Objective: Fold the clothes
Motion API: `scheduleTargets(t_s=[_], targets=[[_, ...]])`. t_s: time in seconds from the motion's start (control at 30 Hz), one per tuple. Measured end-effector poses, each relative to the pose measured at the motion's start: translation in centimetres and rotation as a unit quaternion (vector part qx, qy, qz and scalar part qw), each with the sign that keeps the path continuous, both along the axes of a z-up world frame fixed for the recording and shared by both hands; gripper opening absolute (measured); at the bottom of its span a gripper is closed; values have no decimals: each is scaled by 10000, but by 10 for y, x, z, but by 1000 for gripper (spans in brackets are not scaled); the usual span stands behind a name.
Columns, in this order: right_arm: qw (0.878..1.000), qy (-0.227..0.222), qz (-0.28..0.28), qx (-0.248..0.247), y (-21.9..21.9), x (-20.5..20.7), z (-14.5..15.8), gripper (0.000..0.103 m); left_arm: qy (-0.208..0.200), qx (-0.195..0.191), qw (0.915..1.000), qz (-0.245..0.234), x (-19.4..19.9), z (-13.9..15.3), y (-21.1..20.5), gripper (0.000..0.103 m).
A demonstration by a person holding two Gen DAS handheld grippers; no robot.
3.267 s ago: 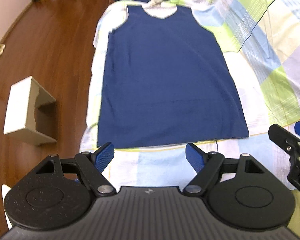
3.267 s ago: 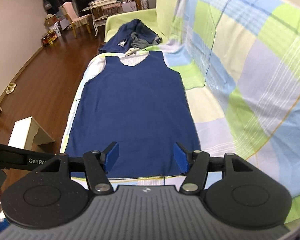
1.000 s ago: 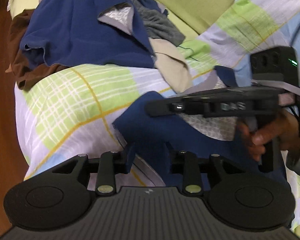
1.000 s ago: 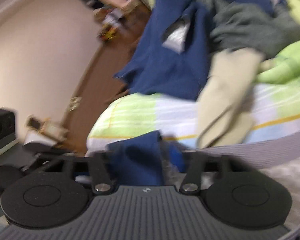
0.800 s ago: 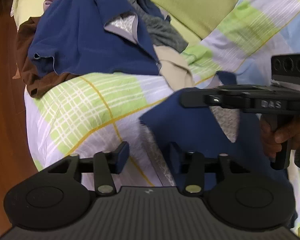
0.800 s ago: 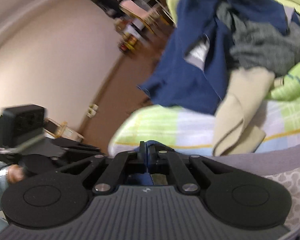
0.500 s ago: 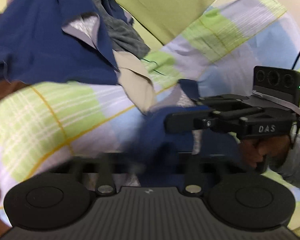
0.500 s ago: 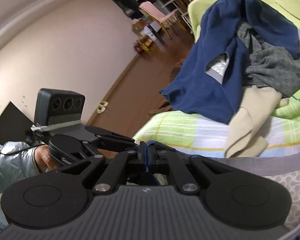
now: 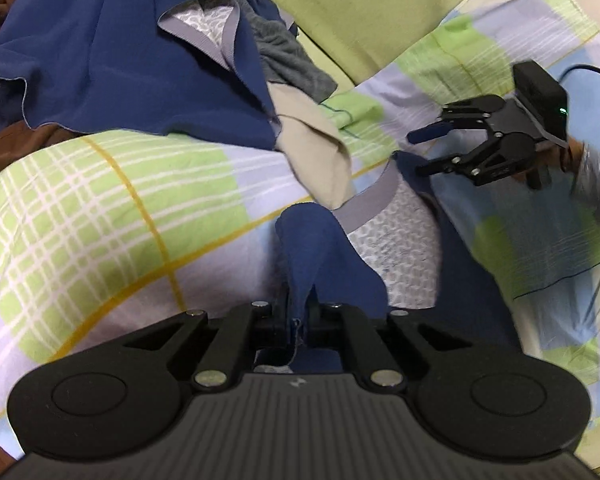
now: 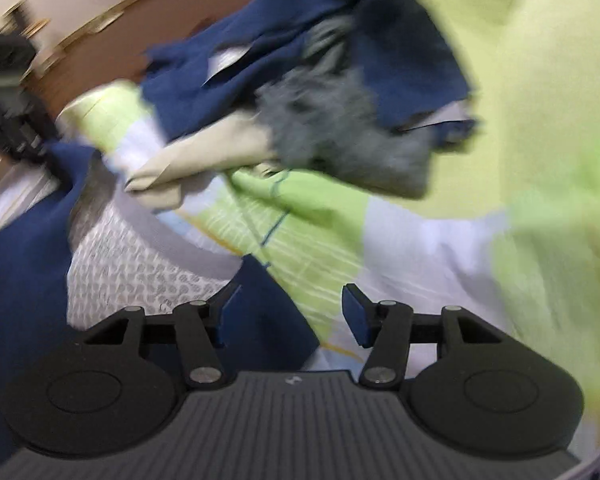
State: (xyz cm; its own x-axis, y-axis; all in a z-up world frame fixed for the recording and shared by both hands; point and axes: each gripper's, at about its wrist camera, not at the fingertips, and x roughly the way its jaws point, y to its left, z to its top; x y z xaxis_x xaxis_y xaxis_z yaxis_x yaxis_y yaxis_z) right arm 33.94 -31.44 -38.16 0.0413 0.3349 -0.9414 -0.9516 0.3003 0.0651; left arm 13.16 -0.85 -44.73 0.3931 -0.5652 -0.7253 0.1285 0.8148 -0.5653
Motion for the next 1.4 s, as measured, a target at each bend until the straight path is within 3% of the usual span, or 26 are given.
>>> scheduleTargets(t_s=[0.03,0.07,0.1,0.23,0.33,0.4,0.57,0.63,0.77,0.9,0.97,1.1,1.27,1.4], targets=[[9999,48,81,-59,3,-2,-3,35,-43,49,10000,-24,-1,1,-1,2],[9993,147,313,-124,6,-6,-7,6,-87,98,9999,-49,-1,2,-2,2],[9991,73,414,-60,5,-11,-4,3,-206,187,9996,-104,-4,7,-5,2],[9972,-416,540,323,-13,-33,21,3,-887,514,9937,-449,-25,36,-27,0],[9932,-801,533,662,-30,-61,50,3,-1359,764,9847,-778,-49,63,-50,0],[9855,-1388,614,753,-39,-95,76,3,-1566,931,9789,-930,-67,78,-65,0],[9699,-2221,673,732,-76,-180,109,2,-2106,1447,9580,-1304,-156,125,-126,0],[9672,-2336,611,788,-104,-219,124,2,-2228,1596,9512,-1417,-185,135,-146,0],[9662,-2411,542,730,-161,-294,140,2,-2276,1817,9417,-1686,-283,144,-207,0],[9690,-2322,566,620,-237,-404,133,2,-2212,2042,9307,-2076,-369,134,-265,0],[9717,-2206,581,618,-261,-449,121,2,-2147,2098,9265,-2268,-415,124,-296,0],[9738,-2034,915,443,-293,-522,86,2,-2053,2398,9128,-2591,-468,101,-325,0],[9714,-2134,899,517,-316,-580,57,2,-1943,2809,8979,-2776,-497,76,-339,0],[9649,-2380,929,602,-318,-599,46,2,-2070,2975,8894,-2786,-505,70,-346,0]])
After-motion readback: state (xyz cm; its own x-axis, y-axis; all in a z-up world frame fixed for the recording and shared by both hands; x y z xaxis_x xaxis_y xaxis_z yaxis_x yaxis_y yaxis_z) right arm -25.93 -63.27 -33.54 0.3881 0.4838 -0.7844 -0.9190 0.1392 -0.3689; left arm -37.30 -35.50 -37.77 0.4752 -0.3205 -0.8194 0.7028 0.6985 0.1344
